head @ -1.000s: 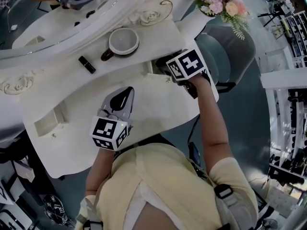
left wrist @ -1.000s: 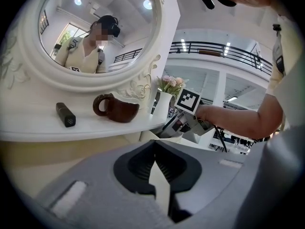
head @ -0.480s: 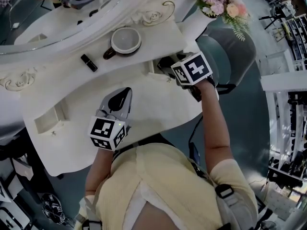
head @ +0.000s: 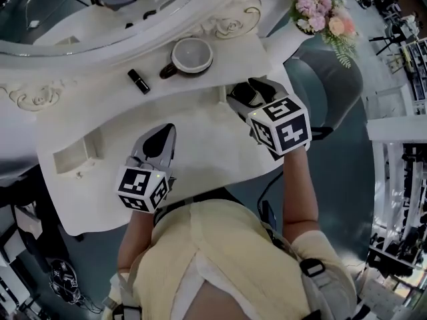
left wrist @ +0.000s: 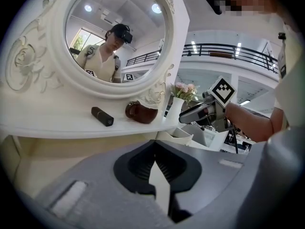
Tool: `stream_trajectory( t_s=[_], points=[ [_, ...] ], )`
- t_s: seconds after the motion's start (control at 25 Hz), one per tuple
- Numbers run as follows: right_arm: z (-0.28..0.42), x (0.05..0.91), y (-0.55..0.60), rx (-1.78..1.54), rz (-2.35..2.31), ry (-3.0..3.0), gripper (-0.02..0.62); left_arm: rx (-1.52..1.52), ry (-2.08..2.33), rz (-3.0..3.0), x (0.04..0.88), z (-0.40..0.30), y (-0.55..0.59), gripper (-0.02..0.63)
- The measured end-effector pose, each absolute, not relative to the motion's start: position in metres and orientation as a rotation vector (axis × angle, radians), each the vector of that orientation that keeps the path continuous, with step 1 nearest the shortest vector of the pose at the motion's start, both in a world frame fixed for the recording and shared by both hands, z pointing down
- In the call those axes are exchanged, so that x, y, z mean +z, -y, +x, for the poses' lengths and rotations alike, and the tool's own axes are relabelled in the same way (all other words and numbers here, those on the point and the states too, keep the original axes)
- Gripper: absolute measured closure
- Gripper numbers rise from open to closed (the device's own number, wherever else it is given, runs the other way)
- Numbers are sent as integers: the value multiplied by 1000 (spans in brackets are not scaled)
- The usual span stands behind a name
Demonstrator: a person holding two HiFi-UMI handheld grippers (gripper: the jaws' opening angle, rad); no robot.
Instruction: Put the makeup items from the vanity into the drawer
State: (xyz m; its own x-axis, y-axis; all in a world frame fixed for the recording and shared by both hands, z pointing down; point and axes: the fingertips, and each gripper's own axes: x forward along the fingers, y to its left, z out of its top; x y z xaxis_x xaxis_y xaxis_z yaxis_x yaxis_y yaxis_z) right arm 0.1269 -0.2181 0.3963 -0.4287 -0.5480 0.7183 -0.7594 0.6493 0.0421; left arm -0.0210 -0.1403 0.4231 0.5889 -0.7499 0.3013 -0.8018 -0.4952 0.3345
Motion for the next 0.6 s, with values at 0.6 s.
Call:
stream_trajectory(
  t_s=[0.6],
  points=[
    [-36,351,204,255,925,2576,368,90,1540,2257,405,-102,115,607]
  ],
)
